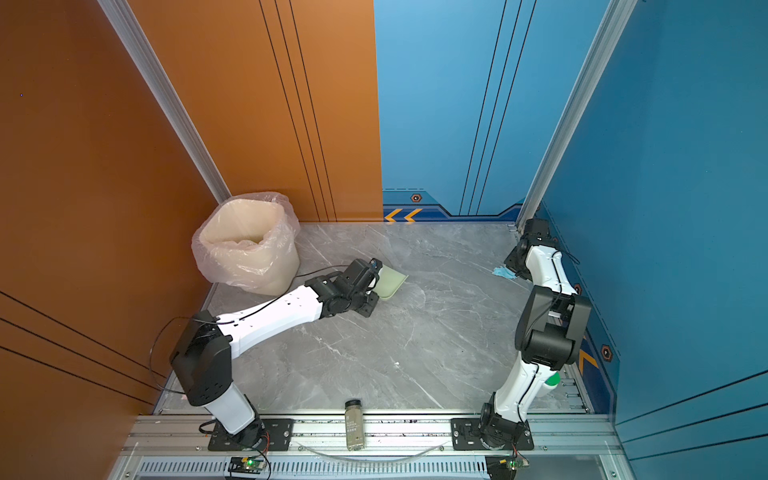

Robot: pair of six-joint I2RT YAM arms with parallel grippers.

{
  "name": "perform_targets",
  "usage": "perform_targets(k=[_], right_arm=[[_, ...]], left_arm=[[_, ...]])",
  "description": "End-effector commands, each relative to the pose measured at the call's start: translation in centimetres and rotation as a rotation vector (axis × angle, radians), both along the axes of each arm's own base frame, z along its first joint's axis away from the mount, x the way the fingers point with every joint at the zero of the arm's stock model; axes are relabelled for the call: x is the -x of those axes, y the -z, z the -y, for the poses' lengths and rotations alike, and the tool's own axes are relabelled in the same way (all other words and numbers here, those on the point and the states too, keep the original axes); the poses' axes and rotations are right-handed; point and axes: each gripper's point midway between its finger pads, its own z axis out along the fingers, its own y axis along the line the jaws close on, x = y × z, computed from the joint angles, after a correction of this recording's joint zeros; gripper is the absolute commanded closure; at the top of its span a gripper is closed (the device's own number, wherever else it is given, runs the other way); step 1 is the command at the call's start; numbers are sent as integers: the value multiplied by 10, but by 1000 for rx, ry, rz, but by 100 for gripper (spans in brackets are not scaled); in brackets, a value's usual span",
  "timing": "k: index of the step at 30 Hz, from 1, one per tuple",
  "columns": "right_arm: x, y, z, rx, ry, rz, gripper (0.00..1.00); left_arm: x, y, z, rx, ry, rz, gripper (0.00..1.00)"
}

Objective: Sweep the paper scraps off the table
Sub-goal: 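Push the light blue scrap toward the dustpan with the right gripper's brush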

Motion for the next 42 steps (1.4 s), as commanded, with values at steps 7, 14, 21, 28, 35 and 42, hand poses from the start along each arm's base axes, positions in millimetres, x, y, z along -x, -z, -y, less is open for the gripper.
perform_targets(k=[7,14,21,28,35,42], right_arm=[[-9,16,-21,8,-89,-72,100],[6,28,-81,-91,-231,-131,100],[42,39,-168,-221,-406,-172,100],[78,23,-220,-265,-532,-154,100],[89,-32,-230,-269,-561,-6,100],[82,-55,-194,-115,-463,48,100]], left_arm=[[14,36,10,-13,12,-100,100],[16,53,8,-58,16,-123,100],[28,69,20,-97,80,-157,100],[36,81,27,-111,111,-187,100],[38,82,27,-116,121,-195,100],[50,81,40,-105,198,-206,100]])
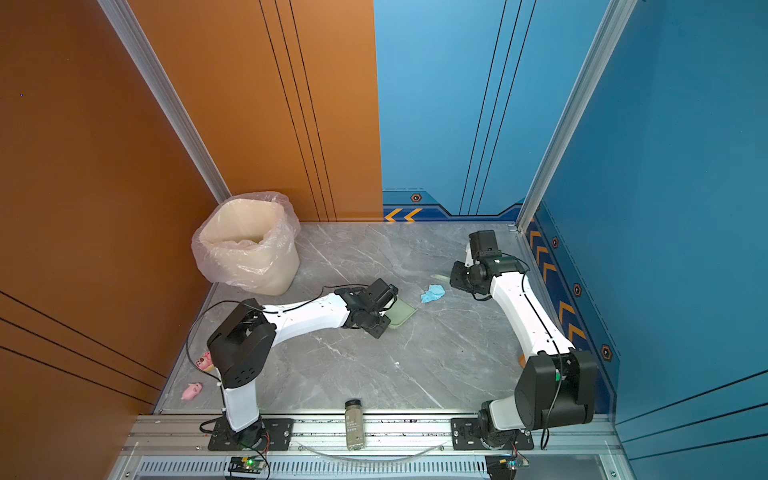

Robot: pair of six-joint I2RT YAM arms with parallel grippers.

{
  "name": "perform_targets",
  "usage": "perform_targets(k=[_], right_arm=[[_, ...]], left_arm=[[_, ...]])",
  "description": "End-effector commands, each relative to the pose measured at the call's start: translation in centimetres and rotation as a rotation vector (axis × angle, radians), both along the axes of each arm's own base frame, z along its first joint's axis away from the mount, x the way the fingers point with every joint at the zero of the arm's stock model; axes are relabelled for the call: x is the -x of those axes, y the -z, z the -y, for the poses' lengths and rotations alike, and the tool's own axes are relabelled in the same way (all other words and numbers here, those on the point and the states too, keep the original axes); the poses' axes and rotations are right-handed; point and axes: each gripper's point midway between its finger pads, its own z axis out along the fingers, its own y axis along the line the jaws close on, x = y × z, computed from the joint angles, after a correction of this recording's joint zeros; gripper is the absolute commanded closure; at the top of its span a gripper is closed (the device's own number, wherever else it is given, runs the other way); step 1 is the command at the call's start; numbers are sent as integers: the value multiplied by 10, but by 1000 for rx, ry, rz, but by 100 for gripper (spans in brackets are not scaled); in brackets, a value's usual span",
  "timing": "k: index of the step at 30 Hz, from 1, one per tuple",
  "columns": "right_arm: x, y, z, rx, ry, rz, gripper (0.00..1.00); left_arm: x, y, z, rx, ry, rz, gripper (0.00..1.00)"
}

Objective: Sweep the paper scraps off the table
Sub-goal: 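Push the light blue scrap toward the dustpan with the right gripper's brush, then sweep the light blue scrap into the dustpan with the right gripper's brush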

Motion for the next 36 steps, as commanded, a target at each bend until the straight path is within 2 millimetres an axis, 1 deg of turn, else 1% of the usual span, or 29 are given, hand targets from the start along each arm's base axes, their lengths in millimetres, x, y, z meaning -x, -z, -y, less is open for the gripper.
perform_targets(k=[1,4,6,8,12,14,21,27,29,32,36], right_arm=[[0,5,26,85,90,-28,100],[-1,20,40,135,120,-71,100],[-3,30,44,156,124,-99,100],[-5,40,43,155,115,-125,100],[-9,58,36,145,91,-161,100],[-9,62,30,146,75,-169,100],[1,71,13,149,25,-191,100],[22,78,-3,148,-22,-216,100],[30,81,-11,136,-50,-227,100],[41,81,-22,120,-89,-236,100],[52,74,-31,104,-136,-226,100]], left_arm=[[13,-4,13,8,76,-20,100],[17,-1,15,2,89,-24,100],[19,2,16,-2,92,-29,100],[19,4,17,-6,90,-30,100],[17,6,18,-6,78,-33,100],[16,5,18,-8,74,-30,100],[15,10,17,-19,65,-30,100],[13,11,19,-18,61,-32,100],[12,11,20,-15,60,-31,100],[12,12,21,-16,60,-32,100],[12,12,21,-17,56,-32,100]])
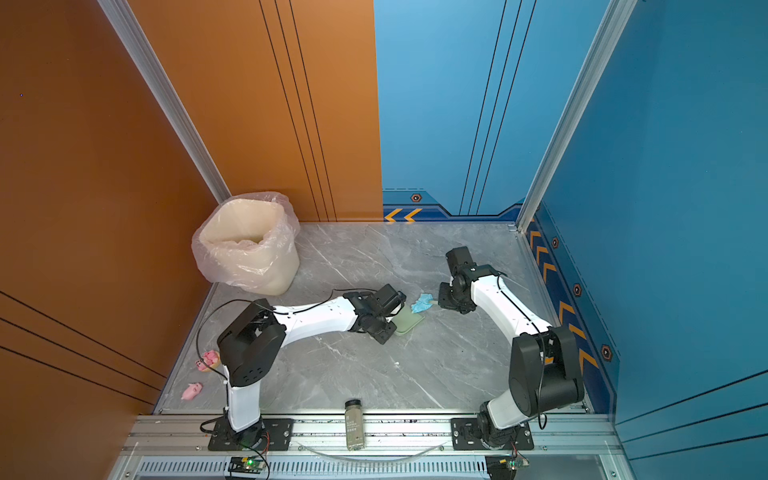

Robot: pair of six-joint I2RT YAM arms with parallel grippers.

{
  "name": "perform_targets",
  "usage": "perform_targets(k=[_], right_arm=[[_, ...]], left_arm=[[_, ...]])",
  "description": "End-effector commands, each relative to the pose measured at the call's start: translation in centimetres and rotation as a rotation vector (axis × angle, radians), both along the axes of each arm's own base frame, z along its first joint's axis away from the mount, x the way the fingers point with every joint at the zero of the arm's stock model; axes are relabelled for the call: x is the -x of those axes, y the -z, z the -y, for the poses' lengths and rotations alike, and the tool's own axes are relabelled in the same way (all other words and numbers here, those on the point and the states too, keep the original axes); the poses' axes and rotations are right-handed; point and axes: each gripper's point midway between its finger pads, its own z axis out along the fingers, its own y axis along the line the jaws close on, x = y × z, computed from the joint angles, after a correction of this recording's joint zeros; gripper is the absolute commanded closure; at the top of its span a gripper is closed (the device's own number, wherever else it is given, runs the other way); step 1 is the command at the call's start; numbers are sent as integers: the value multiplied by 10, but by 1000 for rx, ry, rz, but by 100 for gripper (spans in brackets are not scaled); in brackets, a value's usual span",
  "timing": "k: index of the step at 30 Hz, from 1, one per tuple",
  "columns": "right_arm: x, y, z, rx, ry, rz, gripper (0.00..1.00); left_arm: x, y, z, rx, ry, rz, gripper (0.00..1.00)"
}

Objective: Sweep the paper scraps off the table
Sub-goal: 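Sweep the light blue scrap into the dustpan with the right gripper's brush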

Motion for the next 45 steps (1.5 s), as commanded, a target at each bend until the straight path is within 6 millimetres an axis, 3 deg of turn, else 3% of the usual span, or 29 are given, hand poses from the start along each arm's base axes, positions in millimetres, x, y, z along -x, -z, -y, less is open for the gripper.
perform_targets(k=[1,7,14,19,23,29,38,41,45], right_arm=[[20,-3,-8,-30,-48,-33,100],[25,-15,-17,-75,-86,-10,100],[10,-26,-3,-38,-29,48,100],[-7,-24,11,38,29,59,100],[-13,-14,10,55,30,33,100],[-1,3,-15,15,-72,-41,100],[25,3,-49,-65,-217,-79,100],[28,0,-50,-69,-225,-70,100],[21,-10,-35,-29,-172,-26,100]], left_arm=[[1,1,4,-3,-7,-14,100],[-1,1,7,2,-8,-17,100],[-1,2,6,0,-10,-19,100],[-1,3,6,-3,-13,-16,100],[-2,2,5,-2,-19,-12,100],[-4,1,5,3,-28,-2,100],[-6,6,4,28,-58,-8,100],[-6,5,4,31,-59,-6,100],[-9,-1,0,38,-72,29,100]])
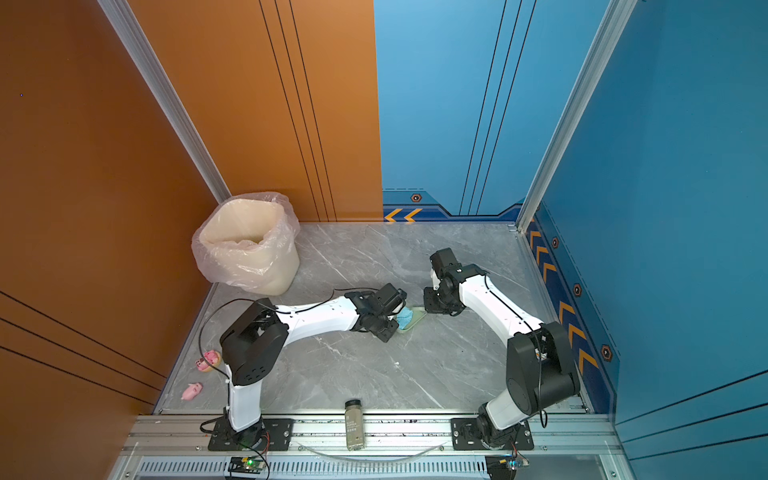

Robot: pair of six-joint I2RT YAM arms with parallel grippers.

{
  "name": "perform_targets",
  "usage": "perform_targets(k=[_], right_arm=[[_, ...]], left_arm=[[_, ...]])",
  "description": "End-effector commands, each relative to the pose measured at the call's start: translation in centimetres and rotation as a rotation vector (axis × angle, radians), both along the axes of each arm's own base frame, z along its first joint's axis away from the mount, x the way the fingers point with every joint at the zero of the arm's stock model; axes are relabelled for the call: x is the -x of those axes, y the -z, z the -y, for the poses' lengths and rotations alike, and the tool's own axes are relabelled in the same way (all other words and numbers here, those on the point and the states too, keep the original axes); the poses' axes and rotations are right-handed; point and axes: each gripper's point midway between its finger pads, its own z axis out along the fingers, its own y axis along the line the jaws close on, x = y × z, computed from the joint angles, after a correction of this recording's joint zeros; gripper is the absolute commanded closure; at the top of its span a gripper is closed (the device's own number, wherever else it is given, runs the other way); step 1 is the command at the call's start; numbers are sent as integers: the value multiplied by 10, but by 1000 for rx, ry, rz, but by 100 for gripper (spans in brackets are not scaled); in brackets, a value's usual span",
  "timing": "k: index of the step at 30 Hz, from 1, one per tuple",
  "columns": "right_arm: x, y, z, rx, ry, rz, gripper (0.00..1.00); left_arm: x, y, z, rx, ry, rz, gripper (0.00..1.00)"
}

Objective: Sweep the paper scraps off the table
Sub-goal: 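Sweep the light blue scrap into the dustpan with the right gripper's brush, then carry the dustpan to the bin with the left gripper while the right draws back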

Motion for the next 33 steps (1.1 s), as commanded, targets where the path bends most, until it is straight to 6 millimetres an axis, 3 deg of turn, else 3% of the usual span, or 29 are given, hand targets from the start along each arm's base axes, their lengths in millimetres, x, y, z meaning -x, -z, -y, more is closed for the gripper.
perform_targets(k=[1,9,13,22,33], right_arm=[[6,-11,15,18,37,13,100],[-14,-47,41,-119,192,131,100],[-15,-56,58,-163,272,156,100],[-8,-49,75,-185,324,142,100],[-8,-41,71,-199,321,117,100]], left_arm=[[-4,-5,-7,12,-36,37,100],[-14,-34,-25,91,-115,156,100],[-16,-52,-37,93,-132,197,100],[-25,-102,-69,116,-192,216,100],[-49,-191,-118,210,-313,301,100]])
